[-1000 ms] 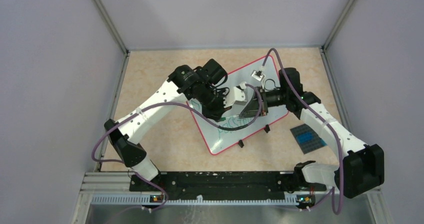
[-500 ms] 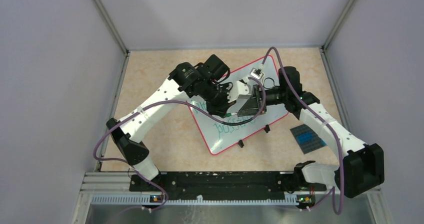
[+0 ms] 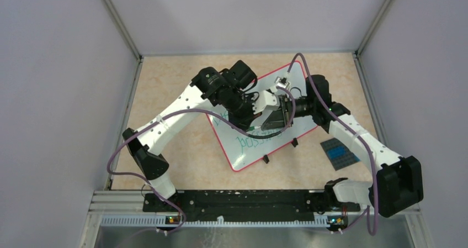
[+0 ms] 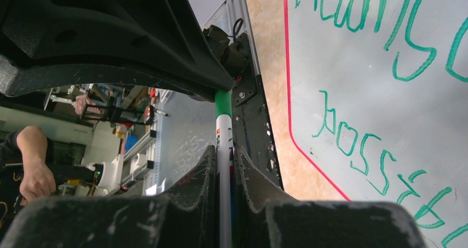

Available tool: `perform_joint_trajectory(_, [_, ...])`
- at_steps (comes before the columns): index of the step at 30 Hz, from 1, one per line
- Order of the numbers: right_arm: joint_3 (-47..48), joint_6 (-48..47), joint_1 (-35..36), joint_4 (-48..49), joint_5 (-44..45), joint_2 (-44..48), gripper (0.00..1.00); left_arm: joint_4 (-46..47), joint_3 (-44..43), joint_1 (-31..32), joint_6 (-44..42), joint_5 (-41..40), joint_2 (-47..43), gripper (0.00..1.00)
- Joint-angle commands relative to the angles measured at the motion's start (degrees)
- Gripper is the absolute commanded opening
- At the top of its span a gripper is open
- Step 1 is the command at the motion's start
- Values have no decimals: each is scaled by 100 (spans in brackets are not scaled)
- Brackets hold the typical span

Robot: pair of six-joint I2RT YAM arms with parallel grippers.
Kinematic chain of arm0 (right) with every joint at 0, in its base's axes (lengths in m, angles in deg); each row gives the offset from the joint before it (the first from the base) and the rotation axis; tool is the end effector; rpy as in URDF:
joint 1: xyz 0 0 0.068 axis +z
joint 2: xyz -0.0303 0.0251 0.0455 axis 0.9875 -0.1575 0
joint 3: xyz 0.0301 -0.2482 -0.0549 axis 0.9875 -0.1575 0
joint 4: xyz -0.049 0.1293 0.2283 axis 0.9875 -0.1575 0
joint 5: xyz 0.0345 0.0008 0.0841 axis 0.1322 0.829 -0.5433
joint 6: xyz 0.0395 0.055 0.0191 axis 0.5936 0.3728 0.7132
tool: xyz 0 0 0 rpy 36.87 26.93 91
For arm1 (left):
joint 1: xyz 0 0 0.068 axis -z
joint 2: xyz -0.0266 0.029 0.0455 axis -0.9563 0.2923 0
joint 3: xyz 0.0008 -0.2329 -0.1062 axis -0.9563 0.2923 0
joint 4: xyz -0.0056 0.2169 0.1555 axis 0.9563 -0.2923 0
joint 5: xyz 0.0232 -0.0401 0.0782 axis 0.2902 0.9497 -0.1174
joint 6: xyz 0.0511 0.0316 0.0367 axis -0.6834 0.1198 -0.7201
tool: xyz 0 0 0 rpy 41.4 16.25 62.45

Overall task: Write a sentence on the whiteboard
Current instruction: Close the whiteboard marker at the center of the board.

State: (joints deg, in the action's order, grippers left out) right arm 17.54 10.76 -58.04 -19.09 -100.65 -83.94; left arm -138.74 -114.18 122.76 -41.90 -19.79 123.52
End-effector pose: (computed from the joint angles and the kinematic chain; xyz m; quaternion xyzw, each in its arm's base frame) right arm 0.2377 0.1585 0.2831 -0.2990 0.7046 0.6087 0.2087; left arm 0.1996 -0.2718 0.3631 0.6335 0.7162 -0.2375 0.1713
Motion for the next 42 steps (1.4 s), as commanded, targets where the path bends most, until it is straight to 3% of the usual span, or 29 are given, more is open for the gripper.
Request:
perform_joint_trajectory(1, [29,37,306,338,-8,-118,0,1270,-418,252,89,657,18,0])
perform_joint_trajectory(25, [276,-301,642,-61,-82,-149,0,1681,-778,342,265,816,232,0])
perform_joint_trajectory(38, [715,-679,-117,-692,-97,18,0,1560,555,249,73,61,-682,0])
perform_joint_trajectory(40, [886,-855,-196,-938,-71,23,11,1547,707,236,43,-4,-753,0])
perform_joint_trajectory(42, [1081,-1019,-284,-1145,-38,22,33,1537,851,228,23,-46,-809,0])
